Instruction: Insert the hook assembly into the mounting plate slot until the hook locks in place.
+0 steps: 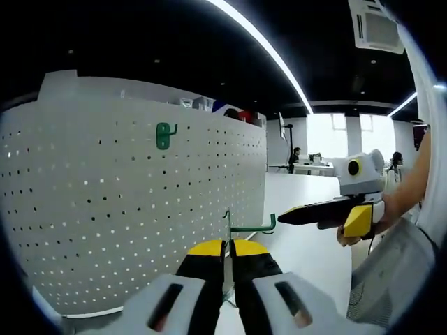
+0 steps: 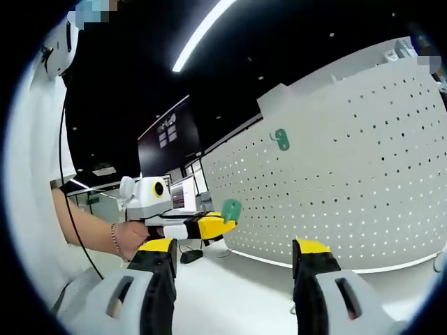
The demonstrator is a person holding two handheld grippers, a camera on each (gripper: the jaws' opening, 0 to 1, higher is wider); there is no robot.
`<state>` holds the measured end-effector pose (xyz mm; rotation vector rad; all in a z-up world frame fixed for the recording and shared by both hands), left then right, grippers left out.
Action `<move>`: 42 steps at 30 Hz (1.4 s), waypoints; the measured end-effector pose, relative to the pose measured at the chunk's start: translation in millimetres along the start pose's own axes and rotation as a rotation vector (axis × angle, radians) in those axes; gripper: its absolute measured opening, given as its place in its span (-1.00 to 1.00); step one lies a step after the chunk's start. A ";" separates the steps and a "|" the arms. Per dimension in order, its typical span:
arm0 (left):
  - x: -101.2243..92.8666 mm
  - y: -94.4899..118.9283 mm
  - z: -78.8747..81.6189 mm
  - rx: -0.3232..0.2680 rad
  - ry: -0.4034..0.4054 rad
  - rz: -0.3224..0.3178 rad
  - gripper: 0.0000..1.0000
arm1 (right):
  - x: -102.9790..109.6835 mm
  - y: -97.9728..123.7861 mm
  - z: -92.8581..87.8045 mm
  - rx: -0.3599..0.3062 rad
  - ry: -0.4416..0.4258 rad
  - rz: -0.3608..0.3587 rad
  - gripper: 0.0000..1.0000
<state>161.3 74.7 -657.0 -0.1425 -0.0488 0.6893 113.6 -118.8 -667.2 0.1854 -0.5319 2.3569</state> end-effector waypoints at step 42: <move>-4.2 1.0 -2.3 -0.001 0.010 0.016 -0.94 | 8.0 -51.6 -7.2 -0.030 -0.137 -0.006 0.01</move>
Point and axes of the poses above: the point that each gripper's makers call its tool centre point, and the gripper's own axes: y roughly backward along the fingers, x roughly to its left, z roughly out of its top, the point moved 9 cm from there along y, roughly backward along the fingers, and after that the axes turned 15 degrees about -x, right-handed, at the moved point
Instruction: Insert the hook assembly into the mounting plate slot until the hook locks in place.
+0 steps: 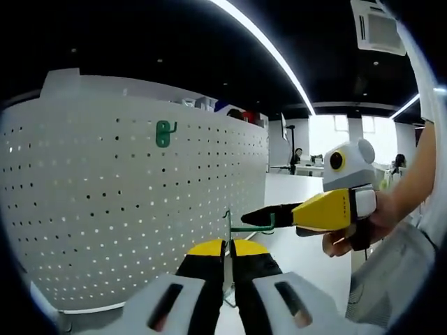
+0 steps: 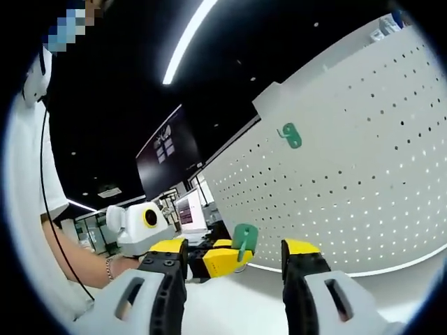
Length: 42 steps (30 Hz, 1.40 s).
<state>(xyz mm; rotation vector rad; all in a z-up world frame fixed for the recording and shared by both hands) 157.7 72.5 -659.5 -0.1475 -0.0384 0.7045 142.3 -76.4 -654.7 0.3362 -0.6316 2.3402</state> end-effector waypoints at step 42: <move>-4.4 -1.1 1.7 0.000 -0.009 0.009 -0.95 | -3.5 -8.3 -8.1 0.036 -0.013 -0.071 -0.88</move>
Point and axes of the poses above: the point that each gripper's makers call its tool centre point, and the gripper's own axes: y roughly backward along the fingers, x roughly to its left, z roughly out of its top, the point moved 9 cm from there along y, roughly backward along the fingers, and after that the axes turned 15 degrees about -x, right-handed, at the moved point
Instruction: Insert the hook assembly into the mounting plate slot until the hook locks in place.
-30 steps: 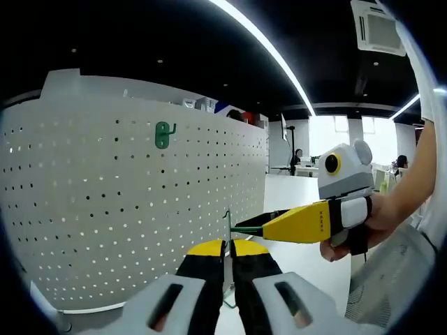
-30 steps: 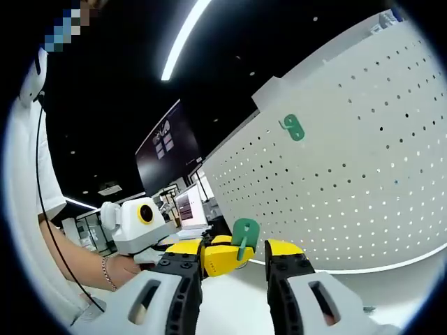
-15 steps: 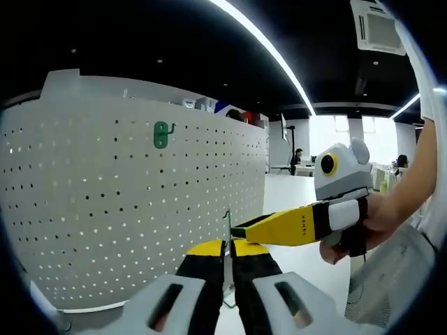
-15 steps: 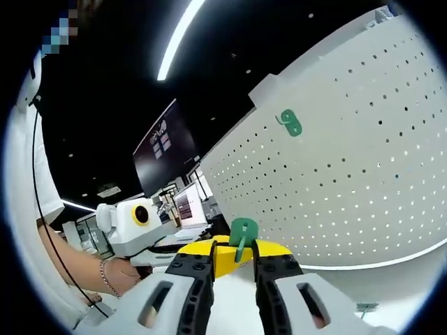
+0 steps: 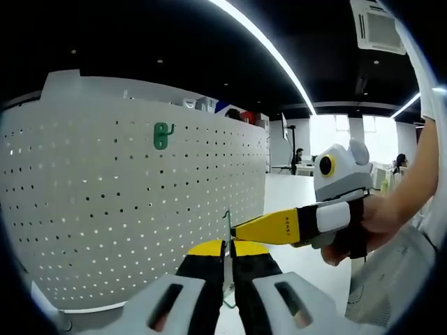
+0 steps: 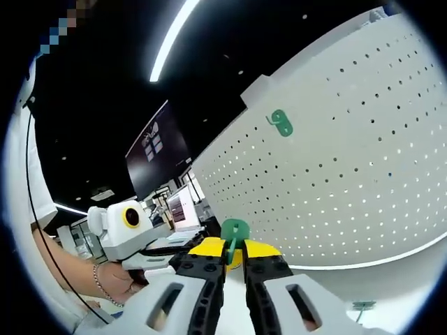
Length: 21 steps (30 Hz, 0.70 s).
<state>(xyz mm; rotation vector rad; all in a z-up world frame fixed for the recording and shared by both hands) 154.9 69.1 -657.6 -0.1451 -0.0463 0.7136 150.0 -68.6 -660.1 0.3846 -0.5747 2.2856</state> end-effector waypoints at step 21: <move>-1.9 1.0 -2.3 0.009 0.000 0.010 -0.94 | -0.1 0.1 -3.1 0.011 -0.020 -0.019 -0.97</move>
Point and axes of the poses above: the point that each gripper's makers call its tool centre point, and the gripper's own axes: y roughly backward along the fingers, x roughly to its left, z roughly out of its top, the point moved 9 cm from there along y, roughly backward along the fingers, and after that the axes turned 15 degrees about -x, right-handed, at the moved point
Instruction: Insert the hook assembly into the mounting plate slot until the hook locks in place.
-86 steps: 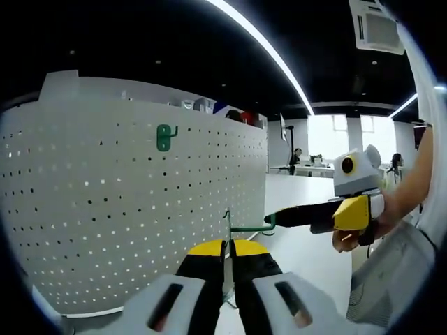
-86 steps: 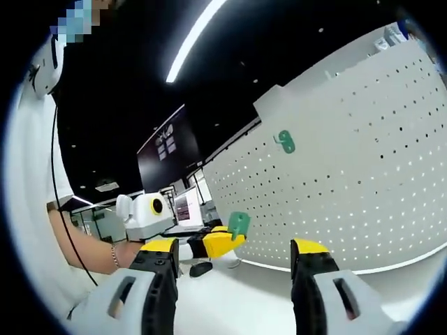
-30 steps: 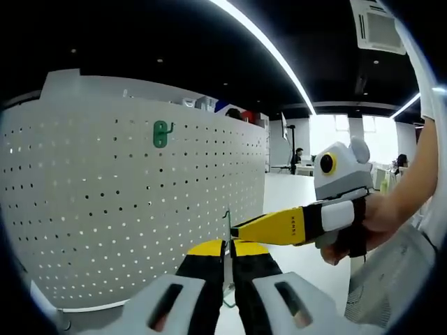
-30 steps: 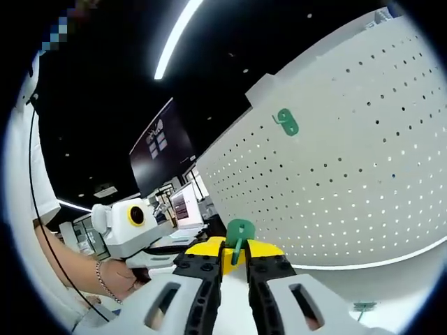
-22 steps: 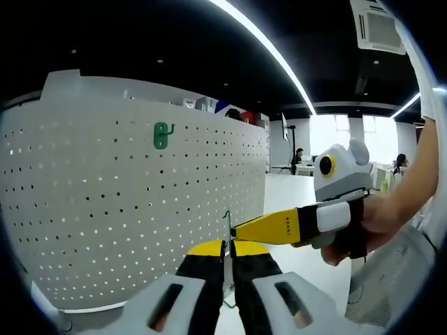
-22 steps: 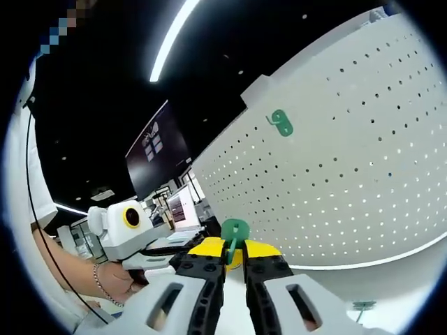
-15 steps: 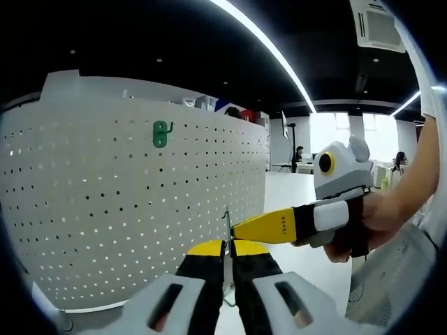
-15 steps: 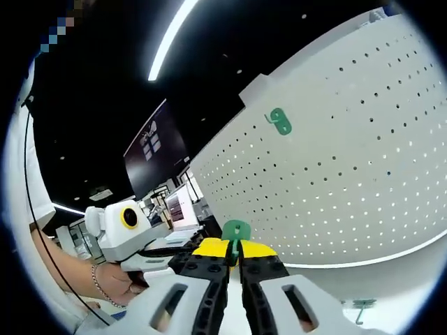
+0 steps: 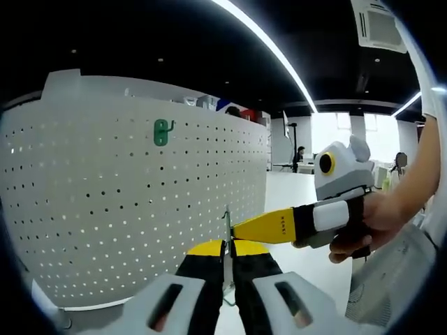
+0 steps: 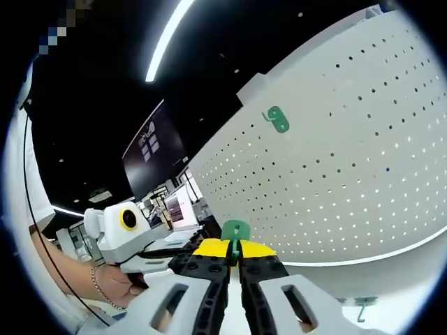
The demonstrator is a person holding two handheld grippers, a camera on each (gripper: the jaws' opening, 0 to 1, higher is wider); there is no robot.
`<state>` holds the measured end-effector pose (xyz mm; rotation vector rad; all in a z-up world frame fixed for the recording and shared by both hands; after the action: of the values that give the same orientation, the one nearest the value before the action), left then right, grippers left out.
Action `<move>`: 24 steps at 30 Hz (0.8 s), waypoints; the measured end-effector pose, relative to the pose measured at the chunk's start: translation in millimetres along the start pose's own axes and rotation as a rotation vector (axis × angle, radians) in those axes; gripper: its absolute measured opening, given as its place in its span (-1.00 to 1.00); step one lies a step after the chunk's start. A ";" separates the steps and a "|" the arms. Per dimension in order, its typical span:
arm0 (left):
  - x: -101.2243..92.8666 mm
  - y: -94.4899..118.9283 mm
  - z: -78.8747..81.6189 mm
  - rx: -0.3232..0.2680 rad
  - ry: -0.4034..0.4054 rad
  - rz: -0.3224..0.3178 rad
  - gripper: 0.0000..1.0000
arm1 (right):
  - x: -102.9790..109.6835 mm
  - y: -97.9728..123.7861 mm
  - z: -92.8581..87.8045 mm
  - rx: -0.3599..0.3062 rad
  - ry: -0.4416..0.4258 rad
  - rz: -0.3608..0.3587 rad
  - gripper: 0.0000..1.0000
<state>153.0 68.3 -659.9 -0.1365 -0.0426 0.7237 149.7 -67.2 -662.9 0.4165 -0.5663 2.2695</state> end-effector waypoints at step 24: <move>-2.1 0.1 -0.3 0.005 0.011 0.004 -0.92 | 0.6 1.4 1.3 0.015 0.000 -0.007 -0.98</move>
<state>151.4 66.9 -660.2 -0.1356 -0.0297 0.7266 148.4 -68.4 -661.8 0.4254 -0.5473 2.2687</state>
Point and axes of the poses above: the point that each gripper's makers call its tool centre point, and the gripper's own axes: y roughly backward along the fingers, x roughly to its left, z roughly out of its top, the point moved 9 cm from there along y, roughly backward along the fingers, and after that the axes turned 15 degrees about -x, right-handed, at the moved point
